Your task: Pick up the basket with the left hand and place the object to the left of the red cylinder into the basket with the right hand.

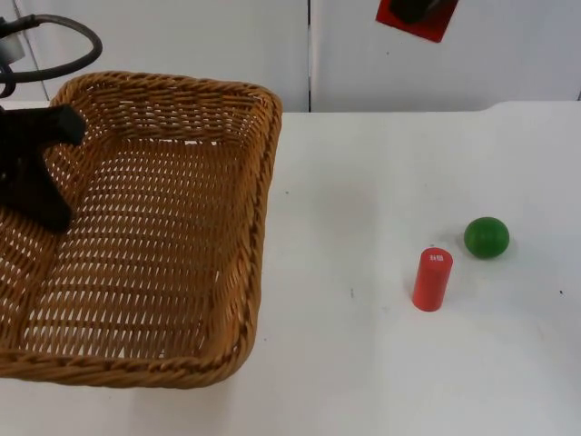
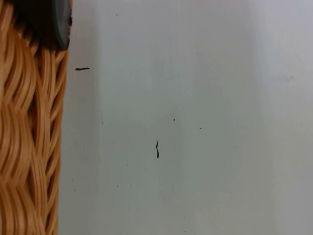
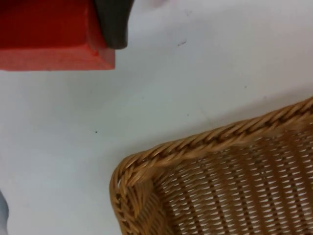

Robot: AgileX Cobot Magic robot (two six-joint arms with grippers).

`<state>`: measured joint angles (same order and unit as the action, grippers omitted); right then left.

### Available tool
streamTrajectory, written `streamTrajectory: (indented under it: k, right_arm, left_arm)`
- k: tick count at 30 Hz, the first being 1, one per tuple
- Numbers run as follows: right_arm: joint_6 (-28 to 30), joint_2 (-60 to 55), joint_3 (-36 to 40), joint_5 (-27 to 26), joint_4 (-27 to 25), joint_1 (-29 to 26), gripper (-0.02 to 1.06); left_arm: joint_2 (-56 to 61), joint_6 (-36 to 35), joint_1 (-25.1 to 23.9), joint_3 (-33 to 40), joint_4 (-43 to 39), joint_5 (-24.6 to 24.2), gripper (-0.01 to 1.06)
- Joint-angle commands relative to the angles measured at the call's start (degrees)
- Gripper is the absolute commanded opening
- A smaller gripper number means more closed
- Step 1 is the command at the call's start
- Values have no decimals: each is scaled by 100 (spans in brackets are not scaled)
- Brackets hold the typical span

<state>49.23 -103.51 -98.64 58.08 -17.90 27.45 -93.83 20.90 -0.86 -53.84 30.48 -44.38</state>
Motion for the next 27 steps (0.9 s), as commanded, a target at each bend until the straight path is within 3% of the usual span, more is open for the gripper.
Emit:
streamTrajectory:
  k: [1,18,23,27]
  right_arm:
    - [-37,90,-46,125,-1,41,0]
    - [-519,90,-46,157,148,132,0]
    - [-561,79,-46,41,297,500,0]
    - [-1080,50,-46,-520,675,994,0]
  left_arm:
    - [81,-41,9,-17,202,-53,0]
    - [81,-28,9,-17,202,-88,0]
    - [81,-27,9,-17,202,-90,0]
    - [81,-27,9,-17,202,-130,0]
